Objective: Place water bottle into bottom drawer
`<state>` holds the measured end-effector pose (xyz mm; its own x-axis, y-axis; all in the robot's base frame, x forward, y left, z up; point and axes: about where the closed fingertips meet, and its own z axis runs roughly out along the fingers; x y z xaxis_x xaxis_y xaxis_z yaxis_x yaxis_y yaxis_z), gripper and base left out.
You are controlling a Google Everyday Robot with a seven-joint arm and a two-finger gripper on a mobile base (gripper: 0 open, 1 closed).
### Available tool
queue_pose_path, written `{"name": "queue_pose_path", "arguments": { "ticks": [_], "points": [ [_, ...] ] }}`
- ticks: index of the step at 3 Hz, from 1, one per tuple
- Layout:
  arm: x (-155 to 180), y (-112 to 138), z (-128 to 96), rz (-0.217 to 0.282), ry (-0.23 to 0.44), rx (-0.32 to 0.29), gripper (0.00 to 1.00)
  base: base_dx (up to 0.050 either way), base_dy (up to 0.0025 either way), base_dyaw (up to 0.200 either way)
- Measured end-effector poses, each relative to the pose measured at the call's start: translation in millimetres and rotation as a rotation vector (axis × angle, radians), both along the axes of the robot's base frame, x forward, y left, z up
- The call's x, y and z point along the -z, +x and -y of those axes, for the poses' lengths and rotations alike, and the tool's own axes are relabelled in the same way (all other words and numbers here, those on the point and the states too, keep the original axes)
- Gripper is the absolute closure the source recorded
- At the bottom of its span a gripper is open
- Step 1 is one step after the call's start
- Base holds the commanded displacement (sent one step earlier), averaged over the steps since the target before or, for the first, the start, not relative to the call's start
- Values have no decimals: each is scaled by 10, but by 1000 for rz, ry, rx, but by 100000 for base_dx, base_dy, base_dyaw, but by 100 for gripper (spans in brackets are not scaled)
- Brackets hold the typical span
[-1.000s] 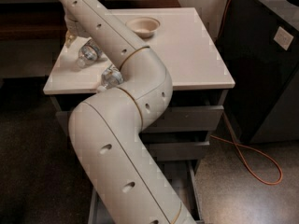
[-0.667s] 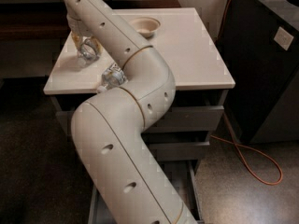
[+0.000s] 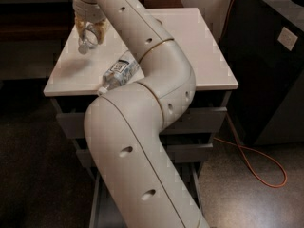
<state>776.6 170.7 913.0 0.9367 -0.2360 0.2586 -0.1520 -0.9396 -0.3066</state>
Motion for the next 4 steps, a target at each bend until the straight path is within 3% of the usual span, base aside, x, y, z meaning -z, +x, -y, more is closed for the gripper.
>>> {"name": "queue_pose_path", "arguments": {
  "ticks": [1, 2, 3, 4],
  "points": [
    [-536, -296, 88, 12, 134, -83, 100, 0, 0, 0],
    [-852, -631, 135, 12, 211, -189, 100, 0, 0, 0],
    [-1072, -1083, 113, 22, 242, -314, 100, 0, 0, 0],
    [-1020, -1728, 117, 15, 241, -500, 100, 0, 0, 0]
  ]
}}
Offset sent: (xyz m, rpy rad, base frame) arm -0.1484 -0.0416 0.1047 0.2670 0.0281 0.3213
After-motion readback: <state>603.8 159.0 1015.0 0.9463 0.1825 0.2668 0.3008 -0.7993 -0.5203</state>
